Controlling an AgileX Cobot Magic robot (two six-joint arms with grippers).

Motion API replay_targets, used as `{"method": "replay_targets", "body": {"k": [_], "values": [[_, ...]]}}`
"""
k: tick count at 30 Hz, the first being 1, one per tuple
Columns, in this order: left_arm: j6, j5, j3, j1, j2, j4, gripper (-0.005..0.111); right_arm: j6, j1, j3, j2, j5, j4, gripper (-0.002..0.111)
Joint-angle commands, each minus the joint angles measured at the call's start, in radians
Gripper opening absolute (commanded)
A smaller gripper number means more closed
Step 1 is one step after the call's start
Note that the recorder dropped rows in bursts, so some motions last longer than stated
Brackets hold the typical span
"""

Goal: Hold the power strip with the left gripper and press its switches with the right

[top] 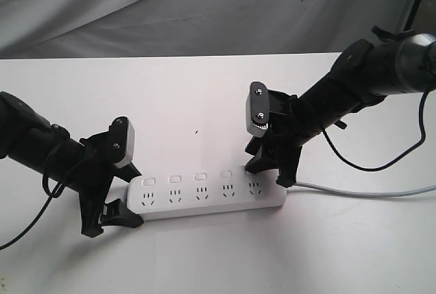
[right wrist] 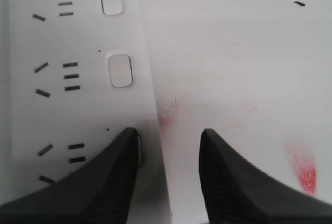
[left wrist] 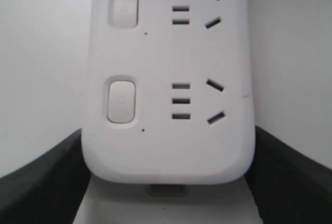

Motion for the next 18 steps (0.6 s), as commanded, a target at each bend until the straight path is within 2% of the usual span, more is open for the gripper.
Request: {"method": "replay_targets", "body": {"k": [1, 11, 14, 18], "values": [[0.004, 0.000, -0.005, -0.002, 0.001, -0.004, 0.057, -0.003, 0.004, 0.010, 0.028, -0.004, 0.001, 0.037], [0.004, 0.000, -0.005, -0.002, 0.001, -0.004, 0.057, -0.003, 0.012, 0.006, -0.098, -0.004, 0.030, 0.037], [0.004, 0.000, -0.005, -0.002, 0.001, -0.004, 0.057, -0.003, 0.014, 0.006, -0.104, -0.004, 0.030, 0.030], [0.004, 0.000, -0.005, -0.002, 0.001, -0.004, 0.057, -0.003, 0.014, 0.006, -0.108, 0.020, 0.030, 0.010]]}}
